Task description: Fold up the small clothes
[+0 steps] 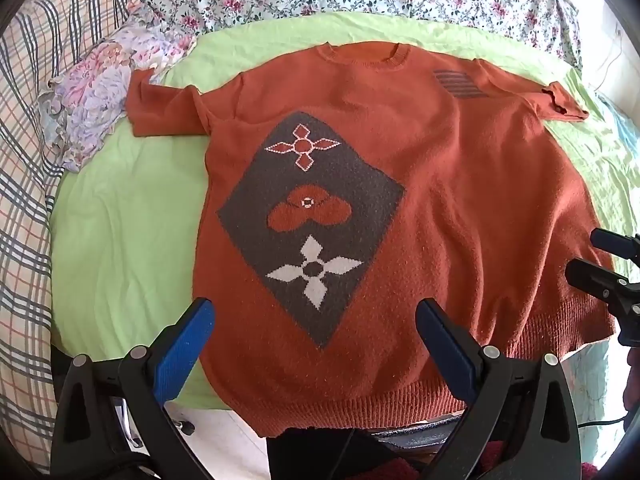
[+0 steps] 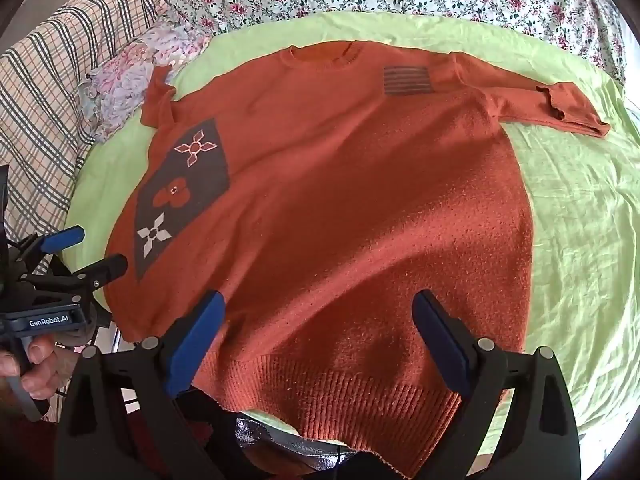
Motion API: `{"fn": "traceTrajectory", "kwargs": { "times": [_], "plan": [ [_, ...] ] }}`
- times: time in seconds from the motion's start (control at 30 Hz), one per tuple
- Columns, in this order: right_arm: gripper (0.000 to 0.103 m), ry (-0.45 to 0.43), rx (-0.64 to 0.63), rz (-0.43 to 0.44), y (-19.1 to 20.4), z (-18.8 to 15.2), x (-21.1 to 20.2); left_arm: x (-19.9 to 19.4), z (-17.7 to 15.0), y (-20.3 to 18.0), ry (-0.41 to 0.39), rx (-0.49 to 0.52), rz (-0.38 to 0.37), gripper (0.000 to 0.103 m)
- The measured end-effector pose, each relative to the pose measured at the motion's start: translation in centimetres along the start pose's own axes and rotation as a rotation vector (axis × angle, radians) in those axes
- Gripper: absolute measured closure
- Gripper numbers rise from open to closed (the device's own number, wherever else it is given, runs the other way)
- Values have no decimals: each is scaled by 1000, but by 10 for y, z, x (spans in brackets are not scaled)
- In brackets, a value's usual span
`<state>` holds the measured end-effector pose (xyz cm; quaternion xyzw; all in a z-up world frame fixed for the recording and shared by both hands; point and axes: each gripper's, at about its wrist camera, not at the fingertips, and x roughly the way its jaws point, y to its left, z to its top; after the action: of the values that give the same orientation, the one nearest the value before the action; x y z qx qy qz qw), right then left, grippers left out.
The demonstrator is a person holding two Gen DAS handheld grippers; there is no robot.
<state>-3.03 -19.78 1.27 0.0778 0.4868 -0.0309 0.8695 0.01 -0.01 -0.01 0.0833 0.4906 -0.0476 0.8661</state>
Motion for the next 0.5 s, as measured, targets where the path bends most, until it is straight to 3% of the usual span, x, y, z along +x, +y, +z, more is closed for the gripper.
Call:
{"fn": "traceTrajectory", "kwargs": {
  "times": [0.5],
  "plan": [
    [8, -20, 0, 7, 3, 1, -3, -3, 3, -7, -12, -9, -14, 2]
  ]
}}
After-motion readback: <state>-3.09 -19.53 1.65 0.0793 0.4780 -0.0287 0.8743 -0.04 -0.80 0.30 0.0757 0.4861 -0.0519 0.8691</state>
